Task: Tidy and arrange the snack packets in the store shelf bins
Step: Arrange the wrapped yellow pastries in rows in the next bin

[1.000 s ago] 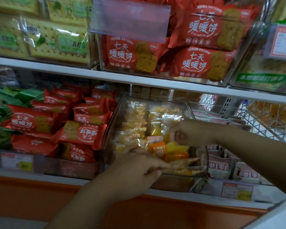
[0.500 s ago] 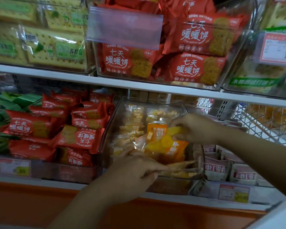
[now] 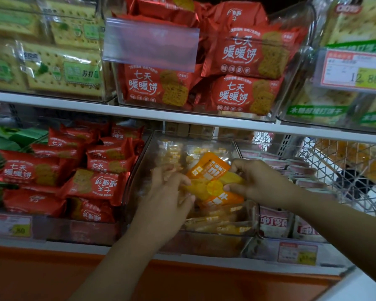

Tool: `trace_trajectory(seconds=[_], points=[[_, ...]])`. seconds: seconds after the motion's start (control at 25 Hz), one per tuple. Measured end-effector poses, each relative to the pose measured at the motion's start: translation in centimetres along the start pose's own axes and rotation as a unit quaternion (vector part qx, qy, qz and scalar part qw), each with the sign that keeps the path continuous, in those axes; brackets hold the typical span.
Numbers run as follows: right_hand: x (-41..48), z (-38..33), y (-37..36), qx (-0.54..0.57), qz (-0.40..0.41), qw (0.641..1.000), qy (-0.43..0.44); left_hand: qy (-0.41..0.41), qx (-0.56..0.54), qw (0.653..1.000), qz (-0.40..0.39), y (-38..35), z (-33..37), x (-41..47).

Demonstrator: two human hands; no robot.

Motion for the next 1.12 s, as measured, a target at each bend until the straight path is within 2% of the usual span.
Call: trace_trajectory(seconds=[0.12, 0.24, 0.32, 0.4, 0.48, 0.6, 0.72, 0.96, 1.0, 1.04, 1.12], points=[[-0.4, 0.1, -0.2, 0.028, -0.020, 0.999, -0.001, 0.037, 0.009, 0.998, 0.050, 0.7, -0.6, 1.0], [-1.0, 0.2, 0.2, 0.065, -0.055, 0.996, -0.016, 0.020, 0.022, 0.998, 0.056, 0.5, -0.2, 1.5], [-1.3, -0.1, 1.9, 0.128, -0.030, 0.991, -0.017, -0.014, 0.003, 0.999, 0.037, -0.2, 0.7, 1.6], [-1.6, -0.3, 4.1, 0.145, 0.029, 0.989, -0.014, -0.047, -0.004, 0.999, 0.014, -1.1, 1.7, 1.7], [-1.5, -0.7, 4.4, 0.094, 0.038, 0.995, -0.012, -0.060, -0.008, 0.998, -0.010, -2.2, 2.5, 1.6], [-0.8, -0.7, 1.2, -0.100, -0.058, 0.993, -0.007, -0.068, -0.005, 0.997, -0.043, -3.1, 3.1, 1.6], [0.4, 0.1, -0.5, -0.254, -0.099, 0.962, -0.016, -0.068, -0.012, 0.994, -0.088, -3.1, 2.8, 1.5], [2.8, 0.1, -3.0, -0.401, -0.177, 0.899, -0.004, -0.114, 0.050, 0.982, -0.139, -2.8, 2.7, -0.2], [3.0, -0.1, -3.1, -0.416, -0.175, 0.893, 0.006, -0.119, 0.060, 0.981, -0.141, -2.7, 2.7, -0.3], [3.1, -0.2, -2.8, -0.395, -0.167, 0.903, 0.014, -0.120, 0.072, 0.980, -0.142, -2.6, 2.6, -0.5], [3.2, -0.6, -1.5, -0.236, -0.136, 0.962, 0.016, -0.120, 0.092, 0.978, -0.143, -2.4, 2.4, -0.8]])
Point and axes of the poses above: each hand's wrist, its own x-axis towards the middle knuckle, its own y-axis out of the back of the hand, z = x × y, the point moved 9 cm from there along x, towards the middle knuckle, and after that the axes turned 6 degrees about -z, right-handed, at the moved point
